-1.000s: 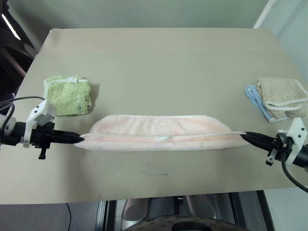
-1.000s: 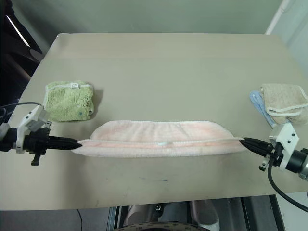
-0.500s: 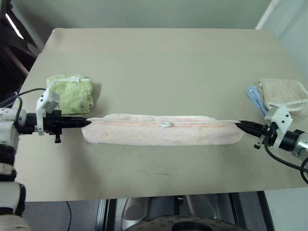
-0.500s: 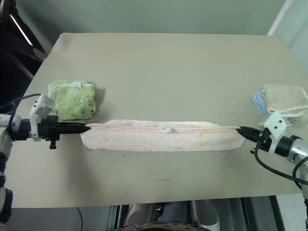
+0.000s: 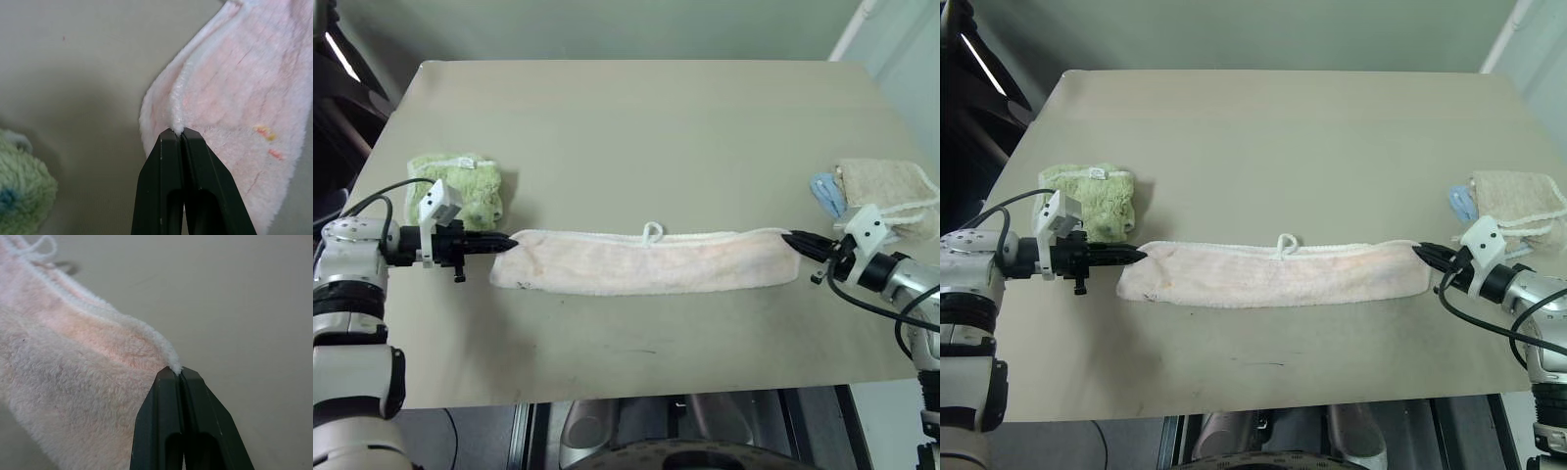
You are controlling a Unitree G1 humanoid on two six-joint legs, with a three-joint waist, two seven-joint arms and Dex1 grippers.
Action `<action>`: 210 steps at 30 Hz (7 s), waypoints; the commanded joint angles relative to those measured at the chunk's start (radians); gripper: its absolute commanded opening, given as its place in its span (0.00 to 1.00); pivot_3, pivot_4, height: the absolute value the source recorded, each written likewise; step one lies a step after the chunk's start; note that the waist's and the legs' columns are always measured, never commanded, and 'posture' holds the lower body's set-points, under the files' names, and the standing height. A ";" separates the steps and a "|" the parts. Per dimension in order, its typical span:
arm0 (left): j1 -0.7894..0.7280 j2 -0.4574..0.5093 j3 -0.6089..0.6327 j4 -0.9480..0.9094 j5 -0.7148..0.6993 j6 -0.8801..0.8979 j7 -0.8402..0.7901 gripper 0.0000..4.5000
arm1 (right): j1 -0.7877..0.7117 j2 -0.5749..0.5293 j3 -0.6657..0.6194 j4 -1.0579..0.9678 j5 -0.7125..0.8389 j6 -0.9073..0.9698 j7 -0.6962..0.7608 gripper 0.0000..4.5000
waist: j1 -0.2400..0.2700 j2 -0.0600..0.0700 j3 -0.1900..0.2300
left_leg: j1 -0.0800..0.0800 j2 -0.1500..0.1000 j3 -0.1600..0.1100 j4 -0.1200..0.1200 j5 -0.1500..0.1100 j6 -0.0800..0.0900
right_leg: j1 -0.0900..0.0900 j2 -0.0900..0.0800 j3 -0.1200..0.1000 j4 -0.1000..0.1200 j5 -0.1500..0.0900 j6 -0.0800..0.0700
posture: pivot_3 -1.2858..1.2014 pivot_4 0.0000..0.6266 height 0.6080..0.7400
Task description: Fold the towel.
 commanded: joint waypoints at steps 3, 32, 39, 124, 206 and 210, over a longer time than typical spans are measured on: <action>-0.039 0.011 0.050 0.044 0.042 -0.037 -0.008 0.00 | -0.032 0.001 -0.008 0.018 -0.010 -0.031 -0.019 0.00 | 0.000 0.000 0.000 | 0.000 0.000 0.000 0.000 0.000 0.000 | 0.000 0.000 0.000 0.000 0.000 0.000 | 0.52 0.24 0.95; -0.079 -0.117 0.314 0.006 -0.026 -0.100 0.241 1.00 | -0.023 -0.039 -0.234 -0.196 0.480 0.568 -0.032 0.99 | 0.008 0.000 0.000 | -0.001 -0.001 0.000 0.000 0.001 0.000 | 0.002 0.000 0.000 -0.003 -0.001 0.002 | 0.52 0.24 0.95; 0.025 -0.174 0.334 -0.396 -0.221 0.292 0.208 1.00 | -0.026 0.044 -0.340 -0.270 0.741 0.819 -0.259 0.99 | 0.006 0.000 0.000 | -0.001 -0.001 0.001 -0.001 0.001 0.000 | 0.002 0.000 0.000 -0.004 -0.002 0.004 | 0.52 0.24 0.95; 0.434 -0.134 0.126 -1.087 -0.290 0.287 0.098 1.00 | 0.392 -0.091 -0.240 -0.130 1.425 0.763 -0.835 0.99 | -0.006 -0.001 -0.002 | 0.007 -0.001 0.001 0.001 -0.023 0.008 | 0.014 0.000 0.003 -0.016 -0.014 0.011 | 0.52 0.24 0.95; 0.267 -0.230 0.054 -0.802 -0.160 0.068 0.022 1.00 | 0.480 -0.193 -0.341 -0.707 0.963 0.618 -0.511 0.01 | 0.012 0.000 -0.002 | 0.004 0.000 0.002 0.001 -0.027 0.008 | 0.012 0.000 0.001 -0.017 -0.016 0.014 | 0.52 0.24 0.95; 0.266 -0.231 0.053 -0.801 -0.156 0.066 0.025 1.00 | 0.379 -0.192 -0.243 -0.729 0.921 0.620 -0.545 0.01 | 0.011 0.000 -0.002 | 0.005 0.000 0.002 0.001 -0.027 0.008 | 0.012 0.000 0.001 -0.016 -0.015 0.015 | 0.52 0.24 0.95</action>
